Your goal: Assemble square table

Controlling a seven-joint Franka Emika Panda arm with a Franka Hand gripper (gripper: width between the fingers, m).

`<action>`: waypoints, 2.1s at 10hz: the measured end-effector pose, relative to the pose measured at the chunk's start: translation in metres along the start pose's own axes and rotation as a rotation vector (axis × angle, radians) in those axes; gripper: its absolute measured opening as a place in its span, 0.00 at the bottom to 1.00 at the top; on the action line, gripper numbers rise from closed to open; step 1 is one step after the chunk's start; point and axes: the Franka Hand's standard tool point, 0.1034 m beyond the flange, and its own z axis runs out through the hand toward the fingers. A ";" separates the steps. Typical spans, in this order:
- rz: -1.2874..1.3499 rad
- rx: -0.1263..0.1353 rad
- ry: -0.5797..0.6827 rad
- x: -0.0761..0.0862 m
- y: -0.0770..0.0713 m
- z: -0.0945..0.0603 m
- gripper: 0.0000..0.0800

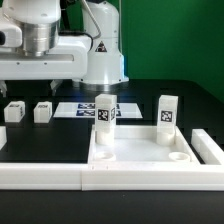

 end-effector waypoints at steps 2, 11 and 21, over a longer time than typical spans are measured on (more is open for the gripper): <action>0.033 0.029 -0.041 -0.003 -0.005 0.007 0.81; 0.103 0.137 -0.535 -0.018 -0.021 0.041 0.81; 0.111 0.179 -0.598 -0.047 -0.047 0.092 0.81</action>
Offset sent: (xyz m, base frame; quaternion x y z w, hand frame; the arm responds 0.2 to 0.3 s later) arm -0.0071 -0.0242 -0.0087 -0.0169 -0.2196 0.0721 0.9728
